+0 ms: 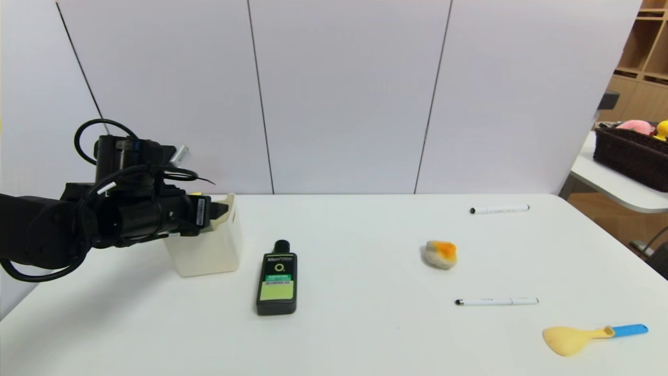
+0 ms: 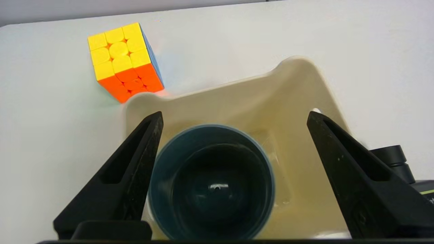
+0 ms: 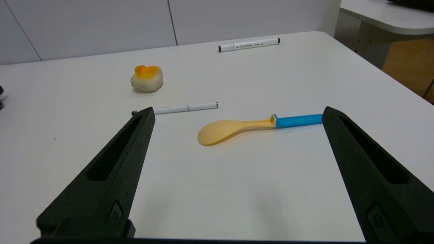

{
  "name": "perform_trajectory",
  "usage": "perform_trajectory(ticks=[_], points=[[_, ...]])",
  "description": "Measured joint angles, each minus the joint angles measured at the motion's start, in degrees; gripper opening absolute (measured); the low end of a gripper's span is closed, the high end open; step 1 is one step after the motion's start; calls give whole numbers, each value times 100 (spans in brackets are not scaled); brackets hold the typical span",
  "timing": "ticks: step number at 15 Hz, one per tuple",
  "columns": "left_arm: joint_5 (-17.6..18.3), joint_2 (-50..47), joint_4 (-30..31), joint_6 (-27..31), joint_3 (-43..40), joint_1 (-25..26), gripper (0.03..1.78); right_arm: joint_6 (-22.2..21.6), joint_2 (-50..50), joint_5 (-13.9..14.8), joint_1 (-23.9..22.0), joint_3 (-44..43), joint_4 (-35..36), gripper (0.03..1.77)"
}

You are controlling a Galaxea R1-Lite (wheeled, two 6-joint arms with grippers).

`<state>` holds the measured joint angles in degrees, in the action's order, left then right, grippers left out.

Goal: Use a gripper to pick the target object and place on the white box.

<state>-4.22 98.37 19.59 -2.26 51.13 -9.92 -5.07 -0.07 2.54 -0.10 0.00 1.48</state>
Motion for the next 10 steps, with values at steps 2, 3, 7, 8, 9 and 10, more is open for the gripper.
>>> perform_trajectory(ticks=[2,3,7,8,9,10], points=[[0,-85,-2,0,-17,0,157,0,0,0,0,0,0,170],[-5,-151,2,5,-6,0,159,0,0,0,0,0,0,170],[-7,-495,177,63,408,0,164,1,0,0,0,0,-2,170],[4,-589,352,96,513,0,164,0,0,0,0,0,0,170],[26,-685,571,163,597,0,165,0,0,0,0,0,0,170],[34,-798,813,299,647,0,166,0,0,0,0,0,0,170]])
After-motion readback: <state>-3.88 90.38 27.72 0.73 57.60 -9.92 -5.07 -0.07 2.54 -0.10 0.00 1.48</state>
